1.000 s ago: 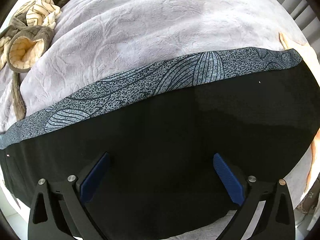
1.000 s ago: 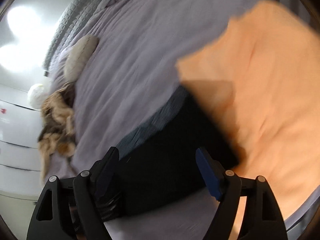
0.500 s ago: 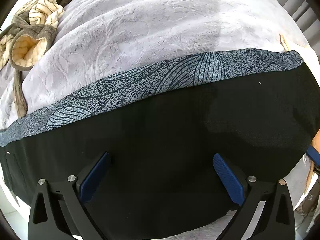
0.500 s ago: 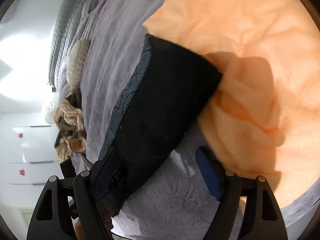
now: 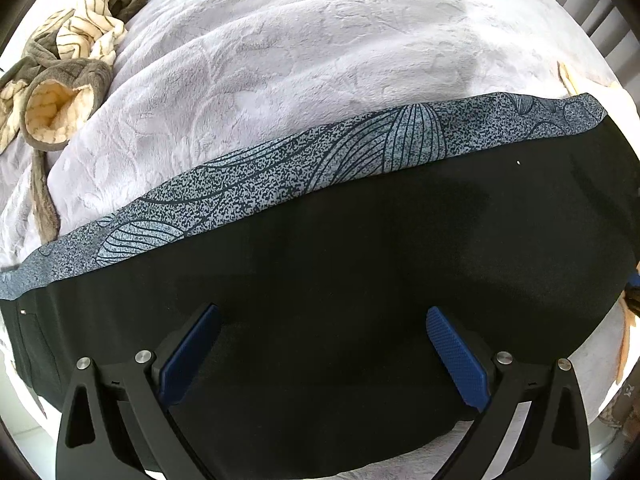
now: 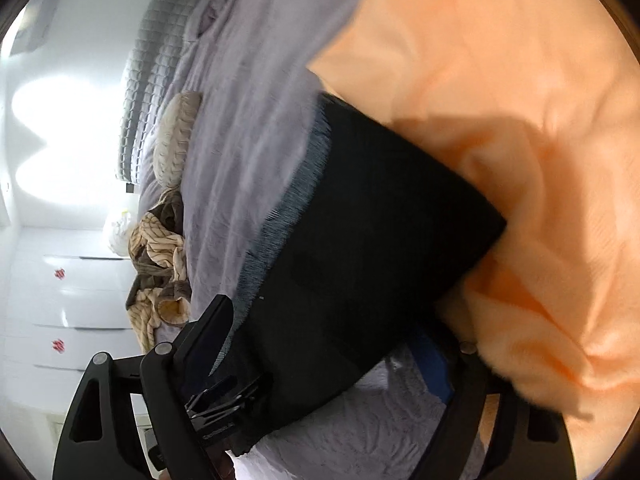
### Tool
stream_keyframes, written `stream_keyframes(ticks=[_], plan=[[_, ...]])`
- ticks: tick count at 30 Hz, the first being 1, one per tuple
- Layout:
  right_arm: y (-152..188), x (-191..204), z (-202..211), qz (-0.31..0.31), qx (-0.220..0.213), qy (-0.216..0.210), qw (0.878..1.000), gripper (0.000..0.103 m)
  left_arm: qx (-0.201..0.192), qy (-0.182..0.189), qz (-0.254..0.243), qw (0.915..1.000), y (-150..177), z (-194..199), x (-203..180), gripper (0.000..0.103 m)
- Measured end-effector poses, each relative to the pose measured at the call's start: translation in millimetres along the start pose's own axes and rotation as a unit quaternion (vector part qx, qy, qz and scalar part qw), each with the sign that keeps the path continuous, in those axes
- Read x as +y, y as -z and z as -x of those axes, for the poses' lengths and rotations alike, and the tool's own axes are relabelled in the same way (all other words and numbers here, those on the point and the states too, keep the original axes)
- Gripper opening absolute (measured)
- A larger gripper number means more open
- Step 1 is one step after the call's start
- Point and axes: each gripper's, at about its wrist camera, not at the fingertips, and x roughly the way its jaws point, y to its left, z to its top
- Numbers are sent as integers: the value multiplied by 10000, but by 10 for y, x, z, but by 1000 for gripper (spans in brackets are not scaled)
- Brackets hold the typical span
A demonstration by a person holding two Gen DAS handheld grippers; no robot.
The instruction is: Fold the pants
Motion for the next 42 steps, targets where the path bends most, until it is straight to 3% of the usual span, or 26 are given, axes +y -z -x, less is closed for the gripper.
stream_keyframes(ticks=[7,14,15,16,17,18,19,21,23,27,30,32,35,36,40,42], plan=[[15,-9,-146,507,235,1,9984,92,-11,-15,-14,10000,-6,-11,-20,103],[-74,-70,-137,123,417,-216,9988,92,-15,8,2,10000,14,-4,-10,103],[-85,-75,-129,66,413,-211,9989,88,-15,17,6,10000,15,-4,-8,103],[-90,-79,-114,16,379,-188,9991,82,-12,23,9,10000,22,0,1,103],[-83,-100,-105,-52,351,-219,9991,57,-5,27,9,10000,23,2,4,103],[-75,-150,-103,-222,322,-227,9990,26,-4,25,2,10000,19,9,7,103],[-63,-187,-100,-344,279,-294,9986,16,11,12,-28,10000,11,19,0,103],[-28,-234,-68,-498,164,-541,9972,14,31,-26,-57,10000,-13,70,-9,103],[-6,-172,-23,-393,91,-587,9975,14,-111,60,7,9999,-45,201,5,87],[-25,67,67,39,64,-693,9976,14,-540,182,170,9982,-249,406,-6,87],[-28,210,105,293,41,-686,9972,14,-493,240,428,9976,-486,274,-75,87],[-16,255,131,410,22,-669,9969,14,-307,237,326,9987,-580,49,-207,87],[-13,278,115,529,48,-585,9969,14,-434,-263,-176,9986,-578,-134,-406,97],[-21,287,102,557,42,-540,9970,14,-490,-280,-278,9980,-577,-115,-405,97],[-38,341,140,657,-15,-556,9963,14,-414,-30,11,9991,-520,66,-176,97],[-15,422,160,793,-17,-502,9956,14,-587,73,41,9982,-364,237,-62,97]])
